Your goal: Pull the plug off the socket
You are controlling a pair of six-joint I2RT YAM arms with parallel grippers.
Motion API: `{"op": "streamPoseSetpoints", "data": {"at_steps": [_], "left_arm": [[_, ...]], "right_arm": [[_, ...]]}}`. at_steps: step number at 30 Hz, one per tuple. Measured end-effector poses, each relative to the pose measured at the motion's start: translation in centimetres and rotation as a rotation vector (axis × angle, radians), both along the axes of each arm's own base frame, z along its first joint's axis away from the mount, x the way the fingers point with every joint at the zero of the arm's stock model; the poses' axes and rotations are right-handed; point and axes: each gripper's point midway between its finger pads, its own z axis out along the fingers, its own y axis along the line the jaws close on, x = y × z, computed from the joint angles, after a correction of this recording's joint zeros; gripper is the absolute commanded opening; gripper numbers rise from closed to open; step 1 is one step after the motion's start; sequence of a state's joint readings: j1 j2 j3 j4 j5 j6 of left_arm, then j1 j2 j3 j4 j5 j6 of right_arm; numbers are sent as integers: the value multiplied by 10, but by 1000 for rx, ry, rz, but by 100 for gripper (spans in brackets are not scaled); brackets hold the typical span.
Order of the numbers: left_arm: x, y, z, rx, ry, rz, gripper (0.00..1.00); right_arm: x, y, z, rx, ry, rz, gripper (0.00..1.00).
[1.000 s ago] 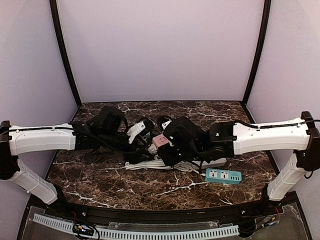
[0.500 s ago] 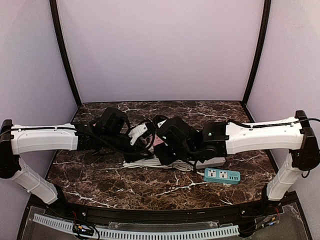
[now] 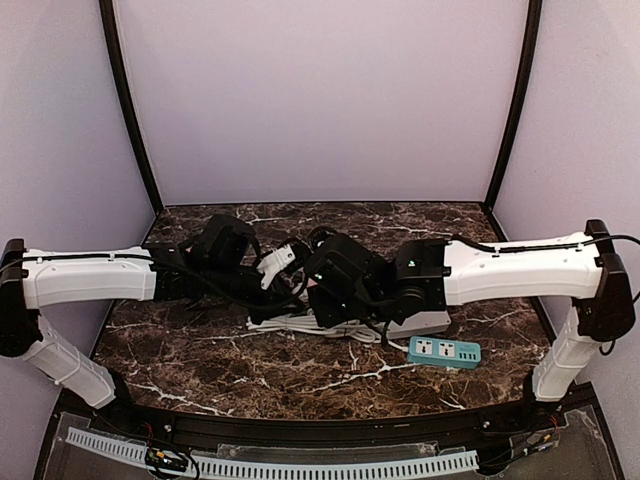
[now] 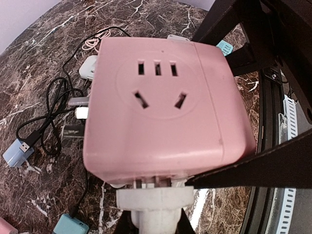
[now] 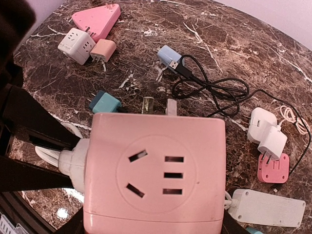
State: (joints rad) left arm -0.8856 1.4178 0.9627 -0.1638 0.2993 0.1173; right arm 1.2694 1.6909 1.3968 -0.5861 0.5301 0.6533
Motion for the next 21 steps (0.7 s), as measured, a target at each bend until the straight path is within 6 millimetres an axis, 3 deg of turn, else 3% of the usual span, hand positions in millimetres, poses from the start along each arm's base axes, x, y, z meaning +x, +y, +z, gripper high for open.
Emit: {"op": "streamPoseSetpoints", "data": {"at_steps": [8, 21], "left_arm": [[1, -1, 0, -1, -4, -1, 1], [-8, -4, 7, -41, 53, -62, 1]], "right_arm": [[1, 0, 0, 0, 9, 5, 0], [-10, -4, 6, 19, -91, 187, 0]]}}
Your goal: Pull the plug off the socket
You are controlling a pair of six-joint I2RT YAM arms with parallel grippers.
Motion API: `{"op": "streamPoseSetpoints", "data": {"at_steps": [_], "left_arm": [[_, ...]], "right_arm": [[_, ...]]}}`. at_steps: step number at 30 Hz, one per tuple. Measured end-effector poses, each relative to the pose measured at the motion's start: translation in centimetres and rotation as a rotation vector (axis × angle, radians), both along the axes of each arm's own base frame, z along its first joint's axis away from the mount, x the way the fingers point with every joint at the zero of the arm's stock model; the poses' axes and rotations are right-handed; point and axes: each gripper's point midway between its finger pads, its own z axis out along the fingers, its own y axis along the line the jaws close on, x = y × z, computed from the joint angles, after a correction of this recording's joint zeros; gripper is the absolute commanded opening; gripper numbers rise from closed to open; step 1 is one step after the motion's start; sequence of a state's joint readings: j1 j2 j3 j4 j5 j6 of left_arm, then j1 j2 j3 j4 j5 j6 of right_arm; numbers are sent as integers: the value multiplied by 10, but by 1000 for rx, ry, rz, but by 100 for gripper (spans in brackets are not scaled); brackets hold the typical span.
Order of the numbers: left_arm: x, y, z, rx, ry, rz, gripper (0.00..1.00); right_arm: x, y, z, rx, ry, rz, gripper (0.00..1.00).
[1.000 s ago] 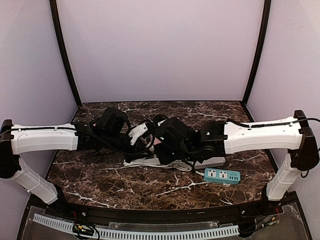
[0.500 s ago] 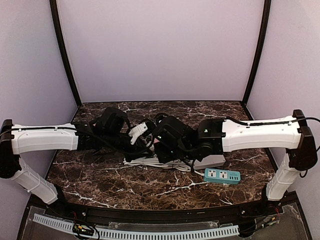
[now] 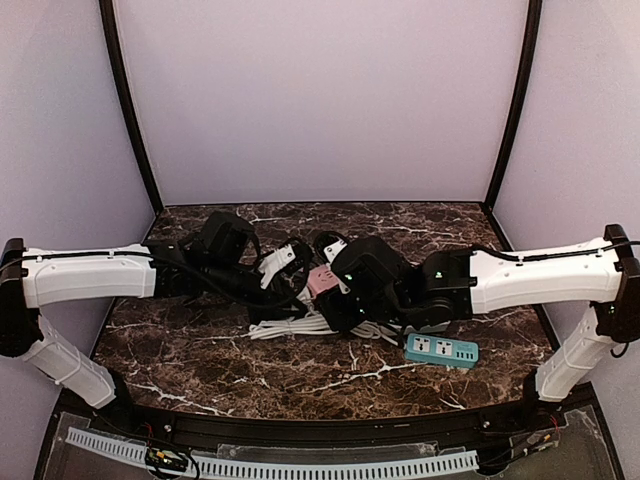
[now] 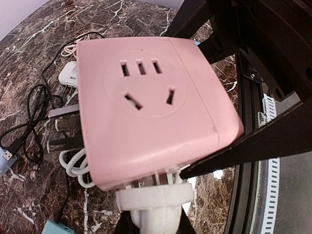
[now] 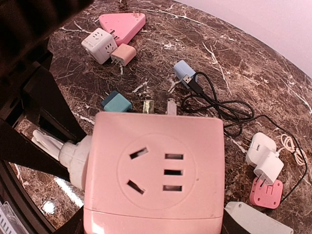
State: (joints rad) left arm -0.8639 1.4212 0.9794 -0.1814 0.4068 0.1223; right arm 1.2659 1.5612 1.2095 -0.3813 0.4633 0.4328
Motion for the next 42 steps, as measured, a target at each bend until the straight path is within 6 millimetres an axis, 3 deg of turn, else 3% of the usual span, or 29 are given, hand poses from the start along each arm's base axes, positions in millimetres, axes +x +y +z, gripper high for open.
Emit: {"op": "streamPoseSetpoints", "data": {"at_steps": [16, 24, 32, 36, 42], "left_arm": [[12, 7, -1, 22, -38, 40, 1], [16, 12, 0, 43, -67, 66, 1], [20, 15, -1, 49, -65, 81, 1], [41, 33, -3, 61, -45, 161, 1], [91, 82, -9, 88, -8, 378, 1]], "right_arm": [[13, 2, -1, 23, 85, -133, 0], [43, -23, -15, -22, 141, -299, 0], [44, -31, -17, -47, 134, -319, 0], [40, -46, -10, -28, 134, -334, 0], [37, -76, 13, 44, 125, -365, 0]]}}
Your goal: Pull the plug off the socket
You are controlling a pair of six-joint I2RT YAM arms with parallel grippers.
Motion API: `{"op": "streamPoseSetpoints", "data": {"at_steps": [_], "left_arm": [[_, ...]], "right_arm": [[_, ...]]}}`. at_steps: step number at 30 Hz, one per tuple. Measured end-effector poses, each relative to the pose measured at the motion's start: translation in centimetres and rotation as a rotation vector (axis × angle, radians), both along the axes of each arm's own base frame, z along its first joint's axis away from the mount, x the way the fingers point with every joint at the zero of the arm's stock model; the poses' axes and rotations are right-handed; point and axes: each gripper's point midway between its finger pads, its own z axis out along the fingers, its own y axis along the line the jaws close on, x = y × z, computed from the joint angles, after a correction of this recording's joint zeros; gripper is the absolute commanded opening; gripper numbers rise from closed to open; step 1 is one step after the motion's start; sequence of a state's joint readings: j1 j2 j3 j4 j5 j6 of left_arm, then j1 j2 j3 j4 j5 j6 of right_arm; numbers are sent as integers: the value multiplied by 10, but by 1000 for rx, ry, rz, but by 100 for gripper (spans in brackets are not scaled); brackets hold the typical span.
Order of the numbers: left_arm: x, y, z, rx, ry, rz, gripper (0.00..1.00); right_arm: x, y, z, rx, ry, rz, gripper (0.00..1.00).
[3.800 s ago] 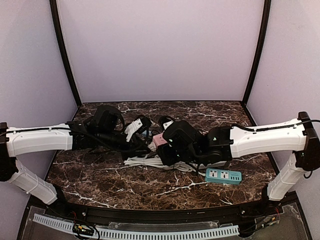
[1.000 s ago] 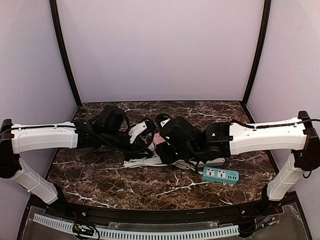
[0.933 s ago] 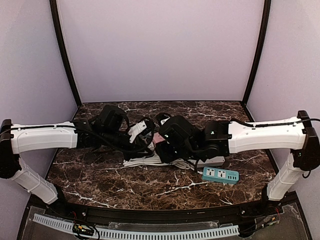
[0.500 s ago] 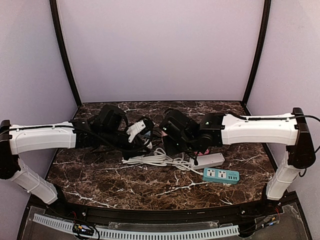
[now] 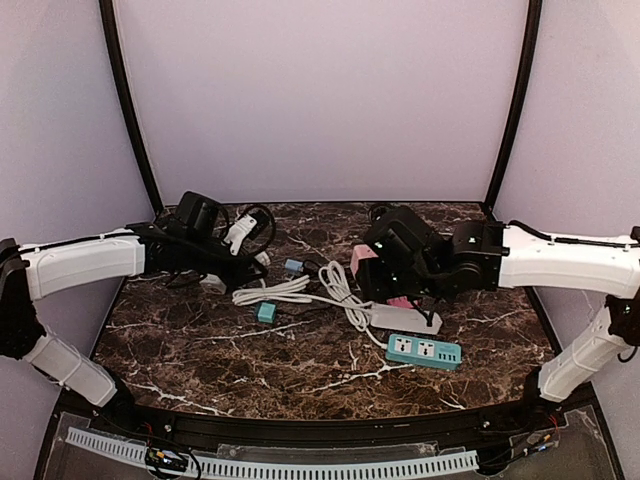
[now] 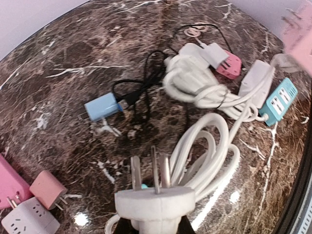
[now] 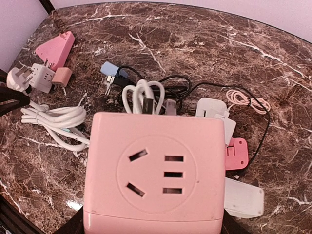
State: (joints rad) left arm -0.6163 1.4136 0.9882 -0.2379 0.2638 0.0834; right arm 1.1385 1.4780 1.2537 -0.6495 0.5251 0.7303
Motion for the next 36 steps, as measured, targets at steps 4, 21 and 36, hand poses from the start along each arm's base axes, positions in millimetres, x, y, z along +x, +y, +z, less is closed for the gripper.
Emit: {"op": "streamPoseSetpoints", "data": {"at_steps": [4, 21, 36], "left_arm": [[21, 20, -3, 25, 8, 100, 1], [46, 37, -66, 126, 227, 222, 48], [52, 56, -28, 100, 110, 313, 89]], "right_arm": [[-2, -16, 13, 39, -32, -13, 0], [-9, -24, 6, 85, -58, 26, 0], [-13, -13, 1, 75, -95, 128, 0]]}}
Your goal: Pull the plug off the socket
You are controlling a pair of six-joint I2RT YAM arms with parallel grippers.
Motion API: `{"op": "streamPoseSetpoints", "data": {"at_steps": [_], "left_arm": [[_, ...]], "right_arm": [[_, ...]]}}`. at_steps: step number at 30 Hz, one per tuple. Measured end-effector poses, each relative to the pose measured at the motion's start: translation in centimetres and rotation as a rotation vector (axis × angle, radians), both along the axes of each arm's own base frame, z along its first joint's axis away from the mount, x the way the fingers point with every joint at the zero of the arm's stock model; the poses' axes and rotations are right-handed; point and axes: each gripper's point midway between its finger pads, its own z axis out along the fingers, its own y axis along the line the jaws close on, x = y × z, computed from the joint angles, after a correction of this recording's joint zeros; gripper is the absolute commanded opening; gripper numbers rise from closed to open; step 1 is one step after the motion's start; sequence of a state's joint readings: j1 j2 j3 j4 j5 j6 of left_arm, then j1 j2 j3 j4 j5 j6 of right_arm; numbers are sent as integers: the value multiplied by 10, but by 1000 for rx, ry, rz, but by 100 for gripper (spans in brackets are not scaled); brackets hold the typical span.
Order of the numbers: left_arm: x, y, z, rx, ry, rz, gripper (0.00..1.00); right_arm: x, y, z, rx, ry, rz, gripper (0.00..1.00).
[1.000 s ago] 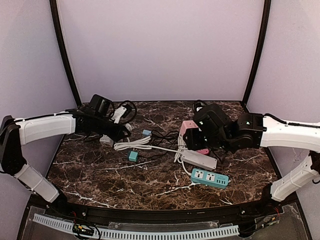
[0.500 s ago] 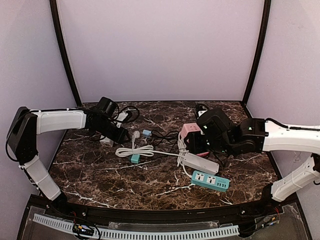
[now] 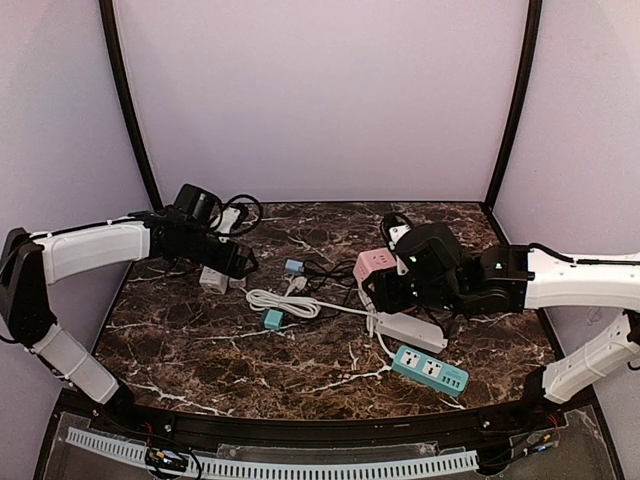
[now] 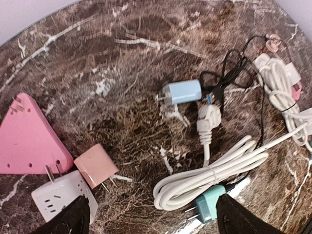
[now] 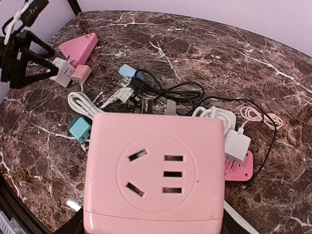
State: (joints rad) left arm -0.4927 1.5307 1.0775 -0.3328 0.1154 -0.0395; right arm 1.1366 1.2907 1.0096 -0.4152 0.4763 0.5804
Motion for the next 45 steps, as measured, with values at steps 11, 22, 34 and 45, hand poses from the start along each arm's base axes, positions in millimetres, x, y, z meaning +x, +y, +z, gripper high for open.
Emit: {"op": "streamPoseSetpoints", "data": {"at_steps": [11, 22, 34, 45], "left_arm": [[-44, -41, 126, -462, -287, -232, 84], [-136, -101, 135, -543, -387, -633, 84], [-149, -139, 96, -468, -364, -695, 78], [-139, -163, 90, -402, -399, -671, 53]], "right_arm": [[-14, 41, 14, 104, -56, 241, 0], [-9, 45, 18, 396, 101, 240, 0], [-24, 69, 52, 726, 247, 268, 0], [-29, 80, 63, 815, 286, 302, 0]]}}
